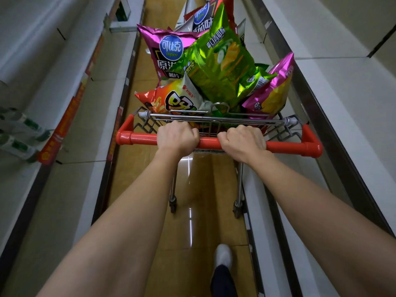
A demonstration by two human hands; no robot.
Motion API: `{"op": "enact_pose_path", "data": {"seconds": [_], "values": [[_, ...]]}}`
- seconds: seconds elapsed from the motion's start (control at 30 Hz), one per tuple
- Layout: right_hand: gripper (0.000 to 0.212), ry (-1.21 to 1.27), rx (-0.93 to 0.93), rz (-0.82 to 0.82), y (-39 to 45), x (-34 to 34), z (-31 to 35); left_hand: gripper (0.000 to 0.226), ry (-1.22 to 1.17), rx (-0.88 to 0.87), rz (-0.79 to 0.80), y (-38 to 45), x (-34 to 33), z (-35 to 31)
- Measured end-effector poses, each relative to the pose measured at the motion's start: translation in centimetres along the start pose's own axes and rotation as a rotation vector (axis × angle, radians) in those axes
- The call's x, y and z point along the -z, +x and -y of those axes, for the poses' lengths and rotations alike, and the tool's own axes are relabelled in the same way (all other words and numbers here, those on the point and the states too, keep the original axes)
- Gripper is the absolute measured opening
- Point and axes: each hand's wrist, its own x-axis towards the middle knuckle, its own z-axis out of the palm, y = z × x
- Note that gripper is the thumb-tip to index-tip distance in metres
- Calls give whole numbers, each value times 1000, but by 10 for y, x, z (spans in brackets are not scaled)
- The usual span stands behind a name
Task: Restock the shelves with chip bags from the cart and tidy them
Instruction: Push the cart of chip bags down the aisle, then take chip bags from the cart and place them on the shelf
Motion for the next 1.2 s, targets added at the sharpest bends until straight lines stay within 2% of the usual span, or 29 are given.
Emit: {"op": "enact_pose_path", "data": {"seconds": [0.43, 0.67, 0.83, 1.0, 1.2], "values": [[40, 69, 0, 23, 57, 8, -11, 44, 48, -10, 60, 64, 5, 5], [48, 121, 8, 106, 61, 15, -13, 42, 99, -31, 226, 70, 19, 2], [39, 263, -2, 262, 72, 28, -20, 35, 75, 53, 372, 76, 27, -7], [35, 385, -2, 124, 73, 51, -18, 16, -183, 155, 260, 79, 40, -26], [34, 417, 63, -4, 76, 89, -22, 27, -462, 137, 83, 89, 73, -43]]}}
